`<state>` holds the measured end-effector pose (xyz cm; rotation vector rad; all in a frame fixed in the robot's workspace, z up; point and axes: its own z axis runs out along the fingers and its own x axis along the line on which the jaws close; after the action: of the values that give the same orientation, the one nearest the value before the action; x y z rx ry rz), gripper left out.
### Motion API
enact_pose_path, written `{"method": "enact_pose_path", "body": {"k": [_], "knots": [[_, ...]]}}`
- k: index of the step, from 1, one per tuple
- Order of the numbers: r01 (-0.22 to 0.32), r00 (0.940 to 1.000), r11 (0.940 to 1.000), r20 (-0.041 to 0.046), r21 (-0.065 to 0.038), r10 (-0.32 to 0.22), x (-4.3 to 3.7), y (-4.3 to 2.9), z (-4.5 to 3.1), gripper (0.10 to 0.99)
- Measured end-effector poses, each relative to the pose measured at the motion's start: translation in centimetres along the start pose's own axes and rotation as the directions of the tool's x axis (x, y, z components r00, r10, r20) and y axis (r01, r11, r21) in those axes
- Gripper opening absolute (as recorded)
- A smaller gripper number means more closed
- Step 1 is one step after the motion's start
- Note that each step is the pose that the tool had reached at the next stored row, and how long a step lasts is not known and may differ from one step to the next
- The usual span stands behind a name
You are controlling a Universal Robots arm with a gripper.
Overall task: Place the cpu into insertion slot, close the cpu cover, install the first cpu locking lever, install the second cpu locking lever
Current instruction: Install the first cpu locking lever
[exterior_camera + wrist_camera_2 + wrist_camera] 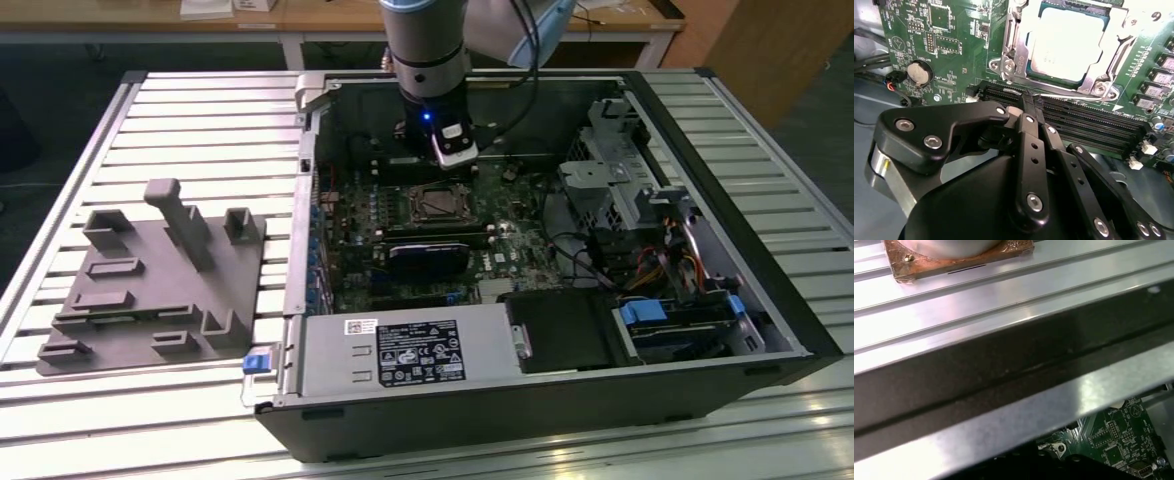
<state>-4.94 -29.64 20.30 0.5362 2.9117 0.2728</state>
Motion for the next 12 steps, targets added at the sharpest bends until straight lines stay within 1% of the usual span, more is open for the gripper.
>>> {"method": "enact_pose_path", "body": {"k": [5, 12], "knots": [[-0.032, 0.9994, 0.9995, 0.0072, 0.005, 0.032, 0.01, -0.02, 0.08, 0.106], [-0.044, 0.9990, 0.9990, 0.0097, 0.006, 0.044, 0.05, -0.05, 0.29, 0.106]]}}
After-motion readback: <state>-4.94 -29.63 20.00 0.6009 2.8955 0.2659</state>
